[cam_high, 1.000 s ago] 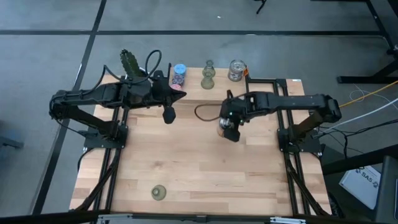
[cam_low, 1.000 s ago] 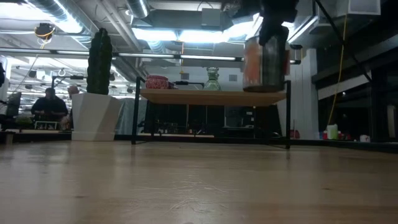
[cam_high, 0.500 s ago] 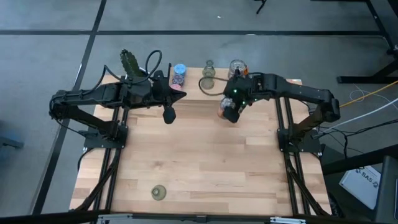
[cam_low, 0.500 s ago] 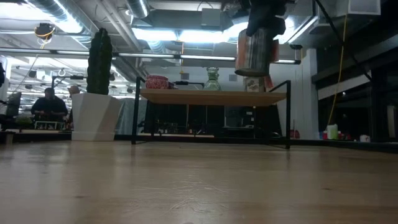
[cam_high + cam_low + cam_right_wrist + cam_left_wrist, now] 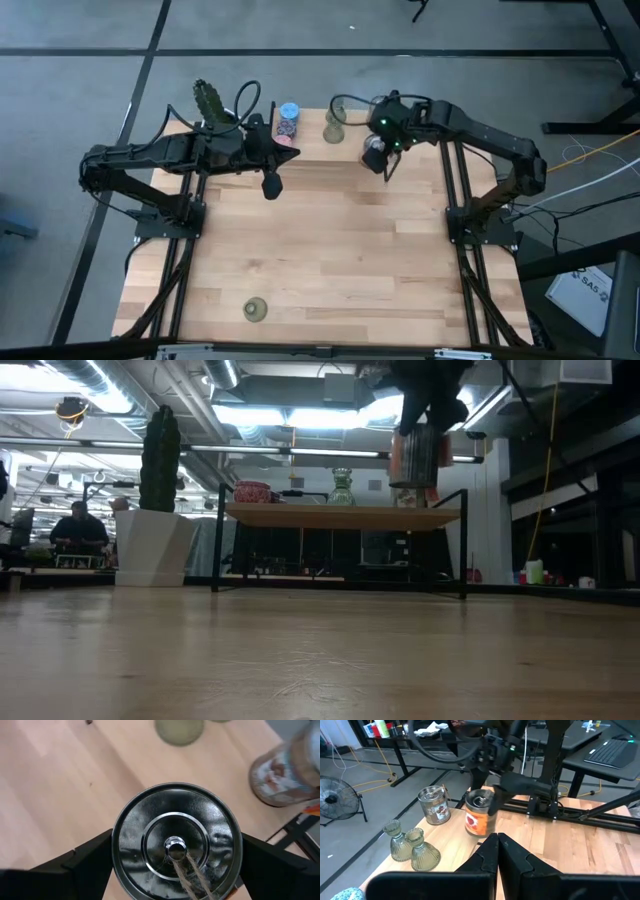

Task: Pick & Place candle stick holders
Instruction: Put the silver scented candle aligned with the silver scented candle on the shelf

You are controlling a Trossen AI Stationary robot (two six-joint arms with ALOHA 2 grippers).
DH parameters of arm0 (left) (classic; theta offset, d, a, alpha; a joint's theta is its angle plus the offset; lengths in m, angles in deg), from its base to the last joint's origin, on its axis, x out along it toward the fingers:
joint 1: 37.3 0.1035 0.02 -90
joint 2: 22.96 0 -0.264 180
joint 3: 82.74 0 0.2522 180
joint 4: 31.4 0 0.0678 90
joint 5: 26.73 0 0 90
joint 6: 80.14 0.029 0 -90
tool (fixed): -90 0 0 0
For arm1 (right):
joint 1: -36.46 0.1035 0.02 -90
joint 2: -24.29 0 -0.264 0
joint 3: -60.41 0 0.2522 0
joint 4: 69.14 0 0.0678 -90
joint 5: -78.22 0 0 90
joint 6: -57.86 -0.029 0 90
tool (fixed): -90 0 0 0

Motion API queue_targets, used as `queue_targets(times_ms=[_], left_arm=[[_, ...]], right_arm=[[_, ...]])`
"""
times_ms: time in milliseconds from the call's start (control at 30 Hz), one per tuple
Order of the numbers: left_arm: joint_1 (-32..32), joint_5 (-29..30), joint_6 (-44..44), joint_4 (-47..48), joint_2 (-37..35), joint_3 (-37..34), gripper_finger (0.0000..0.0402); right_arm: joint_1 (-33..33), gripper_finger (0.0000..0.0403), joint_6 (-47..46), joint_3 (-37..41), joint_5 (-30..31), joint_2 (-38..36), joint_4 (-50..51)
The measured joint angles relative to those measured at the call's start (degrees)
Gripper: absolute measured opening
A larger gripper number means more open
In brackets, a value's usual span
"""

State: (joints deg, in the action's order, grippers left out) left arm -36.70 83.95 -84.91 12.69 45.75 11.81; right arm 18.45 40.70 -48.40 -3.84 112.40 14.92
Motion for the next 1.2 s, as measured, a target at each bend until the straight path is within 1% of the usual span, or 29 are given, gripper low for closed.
queue_targets(times_ms=[367, 567, 900, 1100, 1200], left_arm=[[0.0, 0.0, 0.0, 0.0, 0.0, 0.0, 0.0002], [0.0, 0.0, 0.0, 0.0, 0.0, 0.0, 0.0002], [0.0, 0.0, 0.0, 0.0, 0.0, 0.0, 0.0002], [0.0, 0.0, 0.0, 0.0, 0.0, 0.0, 0.0002], [0.0, 0.0, 0.0, 0.0, 0.0, 0.0, 0.0002]], right_arm=[[-7.1, 0.0360, 0.0, 0.0, 0.0, 0.0, 0.5], [-9.8, 0.0360, 0.0, 0.0, 0.0, 0.0, 0.5], [-10.5, 0.0360, 0.1, 0.0, -0.4, 4.3, 0.5], [-10.5, 0.0360, -0.1, -0.1, 1.0, 5.4, 0.2], [-10.5, 0.0360, -0.9, -0.1, 2.6, 5.4, 0.2]])
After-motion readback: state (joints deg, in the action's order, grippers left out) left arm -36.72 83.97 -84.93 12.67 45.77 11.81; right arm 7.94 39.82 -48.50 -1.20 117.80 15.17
